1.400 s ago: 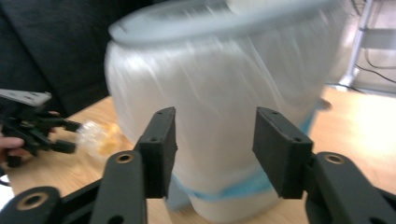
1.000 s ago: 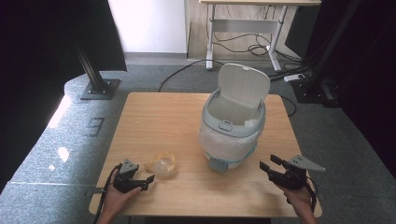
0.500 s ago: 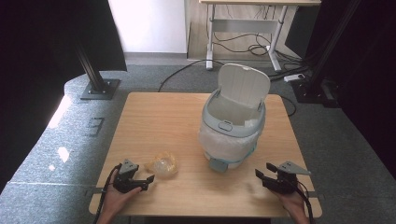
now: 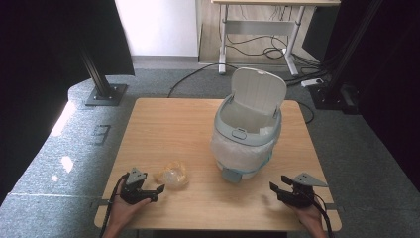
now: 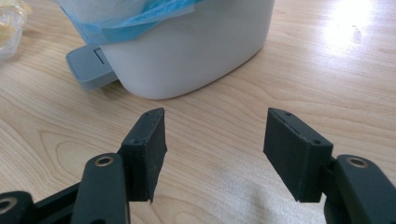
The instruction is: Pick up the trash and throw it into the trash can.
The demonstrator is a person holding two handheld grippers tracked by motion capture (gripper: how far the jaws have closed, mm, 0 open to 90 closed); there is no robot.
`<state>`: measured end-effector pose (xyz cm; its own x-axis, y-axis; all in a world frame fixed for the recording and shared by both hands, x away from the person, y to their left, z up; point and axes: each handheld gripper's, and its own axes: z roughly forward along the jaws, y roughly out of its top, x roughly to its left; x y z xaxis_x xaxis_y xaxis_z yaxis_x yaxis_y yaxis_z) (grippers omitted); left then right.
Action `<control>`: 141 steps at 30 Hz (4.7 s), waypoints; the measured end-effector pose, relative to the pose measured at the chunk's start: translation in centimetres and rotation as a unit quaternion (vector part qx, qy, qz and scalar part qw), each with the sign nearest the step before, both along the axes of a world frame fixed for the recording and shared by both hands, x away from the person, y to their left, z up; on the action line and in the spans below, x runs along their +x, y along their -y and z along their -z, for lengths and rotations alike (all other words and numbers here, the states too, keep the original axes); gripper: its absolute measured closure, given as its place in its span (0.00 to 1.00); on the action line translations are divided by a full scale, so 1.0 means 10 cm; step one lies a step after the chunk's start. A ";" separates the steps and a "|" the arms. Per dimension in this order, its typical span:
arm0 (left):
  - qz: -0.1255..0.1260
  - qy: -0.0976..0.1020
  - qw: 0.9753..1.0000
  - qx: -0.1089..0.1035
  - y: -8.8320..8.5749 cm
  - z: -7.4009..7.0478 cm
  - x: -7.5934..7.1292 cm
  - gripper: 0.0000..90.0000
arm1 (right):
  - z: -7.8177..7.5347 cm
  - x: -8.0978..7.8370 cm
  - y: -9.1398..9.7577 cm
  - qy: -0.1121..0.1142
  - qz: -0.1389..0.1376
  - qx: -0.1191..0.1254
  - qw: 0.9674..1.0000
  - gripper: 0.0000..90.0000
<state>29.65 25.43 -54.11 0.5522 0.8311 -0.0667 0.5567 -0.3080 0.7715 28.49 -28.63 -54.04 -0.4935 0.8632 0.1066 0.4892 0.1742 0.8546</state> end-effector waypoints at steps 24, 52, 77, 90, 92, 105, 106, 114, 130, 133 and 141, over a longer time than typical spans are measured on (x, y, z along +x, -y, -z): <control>0.064 -0.002 0.998 -0.016 0.40 -0.18 0.23 0.05 | 0.03 -0.05 0.03 -0.008 0.008 -0.006 1.000 0.43; 0.080 0.008 0.997 -0.004 0.47 -0.08 0.28 0.67 | 0.04 -0.07 0.06 -0.009 0.011 -0.003 1.000 0.43; 0.100 0.062 0.989 -0.092 0.28 -0.74 0.15 0.73 | 0.06 -0.05 0.15 -0.023 0.032 0.030 0.999 0.44; 0.129 0.083 0.982 -0.107 0.40 -1.21 0.16 0.73 | 0.11 -0.03 0.18 -0.029 0.044 0.022 0.998 0.44; 0.137 0.087 0.981 -0.109 0.44 -1.31 0.16 0.73 | 0.12 -0.03 0.19 -0.031 0.047 0.021 0.998 0.44; 0.154 0.110 0.976 -0.107 0.59 -1.68 0.21 0.73 | 0.15 -0.02 0.20 -0.037 0.054 0.012 0.998 0.44; 0.155 0.113 0.976 -0.106 0.60 -1.71 0.21 0.73 | 0.15 -0.02 0.20 -0.038 0.055 0.012 0.998 0.44; 0.166 0.115 0.972 -0.117 0.67 -1.84 0.26 0.73 | 0.15 -0.02 0.21 -0.038 0.059 0.012 0.997 0.44; 0.183 0.123 0.967 -0.131 0.81 -2.03 0.37 0.73 | 0.17 -0.01 0.20 -0.042 0.059 0.005 0.997 0.44; 0.187 0.124 0.965 -0.134 0.85 -2.11 0.42 0.73 | 0.18 -0.01 0.19 -0.043 0.057 -0.002 0.997 0.44; 0.198 0.123 0.963 -0.138 0.94 -2.20 0.46 0.72 | 0.18 -0.01 0.20 -0.045 0.058 -0.002 0.997 0.44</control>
